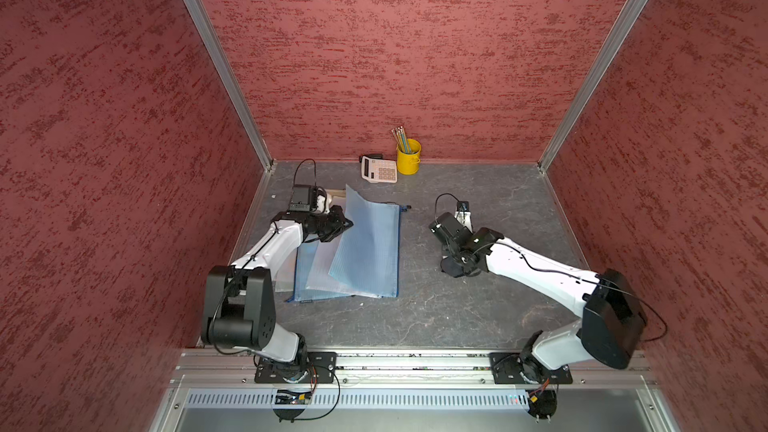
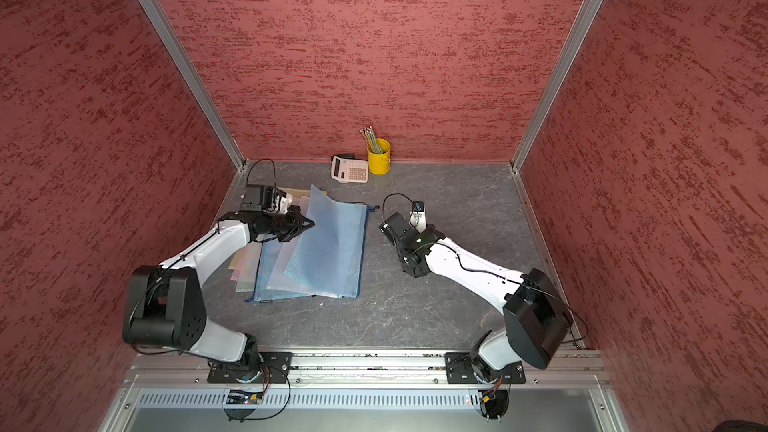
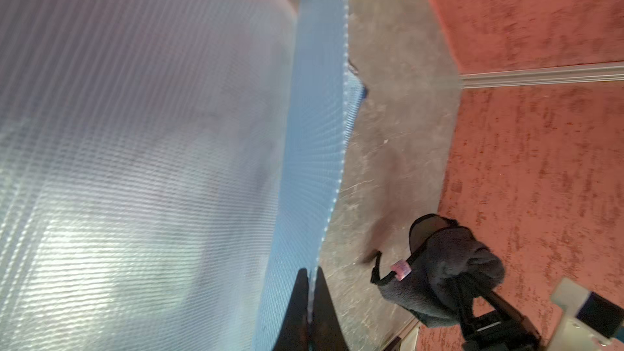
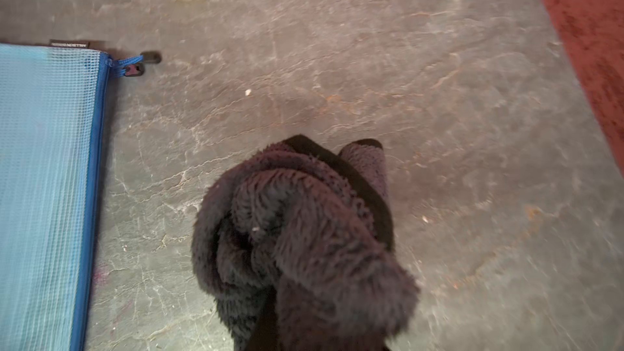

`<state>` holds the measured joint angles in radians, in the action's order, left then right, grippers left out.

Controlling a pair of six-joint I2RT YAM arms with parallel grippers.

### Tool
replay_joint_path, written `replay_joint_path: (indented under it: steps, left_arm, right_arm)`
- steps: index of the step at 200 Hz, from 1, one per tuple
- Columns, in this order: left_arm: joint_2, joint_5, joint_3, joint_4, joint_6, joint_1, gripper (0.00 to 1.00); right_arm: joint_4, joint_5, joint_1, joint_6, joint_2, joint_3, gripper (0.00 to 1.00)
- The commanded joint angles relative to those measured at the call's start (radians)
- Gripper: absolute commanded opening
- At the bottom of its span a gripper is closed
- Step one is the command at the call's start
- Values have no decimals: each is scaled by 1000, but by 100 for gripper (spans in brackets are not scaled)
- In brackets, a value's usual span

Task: Wipe the document bag
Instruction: Move the document bag.

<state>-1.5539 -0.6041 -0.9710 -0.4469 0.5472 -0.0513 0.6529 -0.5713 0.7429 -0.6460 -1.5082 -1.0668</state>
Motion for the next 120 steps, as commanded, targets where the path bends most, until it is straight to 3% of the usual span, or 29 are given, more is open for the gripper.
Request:
replay_joint_path:
  steps: [1, 41, 92, 120]
  left_arm:
    - [-57, -63, 17, -20, -96, 0, 0]
    - [-130, -17, 47, 0, -92, 10, 0]
    - [-122, 86, 56, 19, -41, 55, 0]
    - [-55, 220, 26, -83, -47, 29, 48]
  right_arm:
    - [-123, 41, -26, 82, -11, -29, 0]
    - [-177, 79, -58, 71, -16, 16, 0]
    - [-234, 129, -132, 86, 3, 72, 0]
    - [-256, 146, -212, 127, 32, 74, 0]
